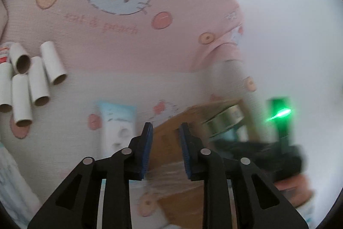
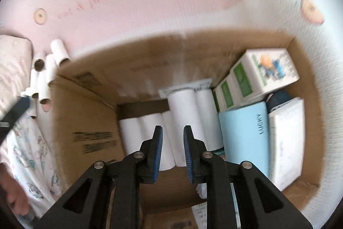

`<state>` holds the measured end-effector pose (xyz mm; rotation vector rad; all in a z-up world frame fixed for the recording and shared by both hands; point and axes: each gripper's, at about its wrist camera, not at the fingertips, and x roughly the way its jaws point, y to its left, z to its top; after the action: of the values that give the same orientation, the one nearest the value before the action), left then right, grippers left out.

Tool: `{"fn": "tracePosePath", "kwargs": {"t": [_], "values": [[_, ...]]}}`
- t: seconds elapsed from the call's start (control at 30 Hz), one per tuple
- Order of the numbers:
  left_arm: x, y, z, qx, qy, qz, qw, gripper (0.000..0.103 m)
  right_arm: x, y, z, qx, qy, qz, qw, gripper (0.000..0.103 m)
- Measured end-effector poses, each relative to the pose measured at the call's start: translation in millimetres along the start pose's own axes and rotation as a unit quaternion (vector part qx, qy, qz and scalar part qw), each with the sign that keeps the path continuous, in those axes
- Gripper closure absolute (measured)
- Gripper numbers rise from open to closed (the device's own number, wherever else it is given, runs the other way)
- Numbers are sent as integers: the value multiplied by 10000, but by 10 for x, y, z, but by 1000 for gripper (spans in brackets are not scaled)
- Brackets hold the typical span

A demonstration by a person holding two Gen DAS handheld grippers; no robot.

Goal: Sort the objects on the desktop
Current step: 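Move both grippers back from the box to the tube pile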

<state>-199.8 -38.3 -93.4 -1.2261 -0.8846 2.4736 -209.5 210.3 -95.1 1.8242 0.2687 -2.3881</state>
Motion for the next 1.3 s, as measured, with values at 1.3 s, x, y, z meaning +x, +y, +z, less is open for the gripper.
{"fn": "tracePosePath", "kwargs": {"t": [1.3], "values": [[-1062,1797,390,-1487,-1797,1316,9635,103,-169,3259,181,-2762,-1520,1662,9343,87]]}}
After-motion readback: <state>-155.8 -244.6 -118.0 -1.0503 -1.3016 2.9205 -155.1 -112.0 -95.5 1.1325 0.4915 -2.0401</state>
